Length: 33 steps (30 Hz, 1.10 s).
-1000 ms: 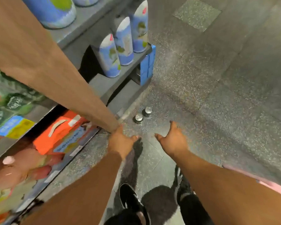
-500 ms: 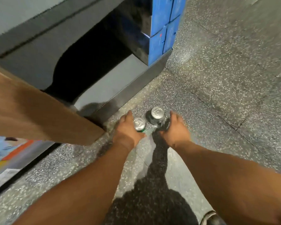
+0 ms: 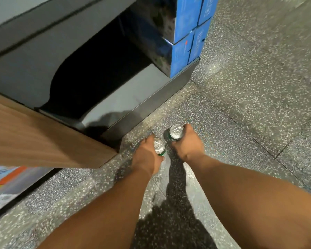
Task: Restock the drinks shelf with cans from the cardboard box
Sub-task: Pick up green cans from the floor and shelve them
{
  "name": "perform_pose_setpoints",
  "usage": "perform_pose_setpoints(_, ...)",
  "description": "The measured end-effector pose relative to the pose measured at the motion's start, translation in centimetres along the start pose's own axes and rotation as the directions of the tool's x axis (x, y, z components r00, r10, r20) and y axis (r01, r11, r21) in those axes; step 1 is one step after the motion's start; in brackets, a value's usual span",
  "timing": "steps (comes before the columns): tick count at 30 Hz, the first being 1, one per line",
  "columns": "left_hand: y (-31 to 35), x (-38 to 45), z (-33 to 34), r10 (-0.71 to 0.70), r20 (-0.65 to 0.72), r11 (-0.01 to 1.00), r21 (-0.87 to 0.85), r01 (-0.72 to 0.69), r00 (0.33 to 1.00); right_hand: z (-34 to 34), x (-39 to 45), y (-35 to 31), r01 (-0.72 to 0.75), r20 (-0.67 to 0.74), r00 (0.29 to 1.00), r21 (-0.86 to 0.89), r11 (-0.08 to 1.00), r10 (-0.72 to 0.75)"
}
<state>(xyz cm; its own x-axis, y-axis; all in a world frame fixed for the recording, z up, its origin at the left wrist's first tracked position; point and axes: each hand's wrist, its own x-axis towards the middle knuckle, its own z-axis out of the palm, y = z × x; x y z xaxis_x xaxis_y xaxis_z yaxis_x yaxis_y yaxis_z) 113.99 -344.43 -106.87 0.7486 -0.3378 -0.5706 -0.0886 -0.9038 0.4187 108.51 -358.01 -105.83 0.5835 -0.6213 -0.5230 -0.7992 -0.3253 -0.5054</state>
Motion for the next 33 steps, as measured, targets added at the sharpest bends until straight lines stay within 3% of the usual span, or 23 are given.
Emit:
perform_pose_setpoints(3,0.0,-0.4,-0.6,-0.016,-0.037,0.998,-0.059,0.014,0.999,-0.4,-0.7,-0.8,0.027,-0.016,1.000,0.069,0.997,-0.026)
perform_pose_setpoints(5,0.0,-1.6,-1.5,-0.028,-0.032,0.981,-0.191,0.022,0.999,-1.3,-2.4,-1.5,0.050,-0.045,0.998,0.133,0.990,-0.045)
perform_pose_setpoints(9,-0.9,-6.5,-5.3,0.029,-0.090,0.949,-0.310,-0.056,0.996,-4.8,-10.3,-3.4,0.065,-0.125,0.991,0.220,0.973,-0.038)
perform_pose_setpoints(12,3.3,-15.4,-13.9,-0.060,-0.029,0.956,-0.288,0.049,0.998,-9.2,-18.1,-6.7,0.047,-0.119,0.993,0.245,0.968,-0.018)
perform_pose_setpoints(14,5.8,-21.1,-19.7,-0.035,-0.107,0.973,-0.229,0.010,0.994,-13.0,-23.5,-10.5,0.052,-0.123,0.992,0.271,0.961,-0.019)
perform_pose_setpoints(21,14.0,-38.9,-39.2,0.039,-0.272,0.946,-0.300,-0.123,0.961,-29.6,-41.4,-26.9,0.231,-0.264,0.954,0.341,0.911,-0.143)
perform_pose_setpoints(26,18.1,-49.7,-51.6,0.093,-0.500,0.898,-0.332,-0.289,0.861,-39.6,-52.2,-36.4,0.432,-0.338,0.886,0.355,0.829,-0.316)
perform_pose_setpoints(33,20.1,-66.1,-66.8,0.105,-0.745,0.826,-0.304,-0.475,0.659,-48.9,-65.2,-46.6,0.642,-0.354,0.758,0.255,0.723,-0.549)
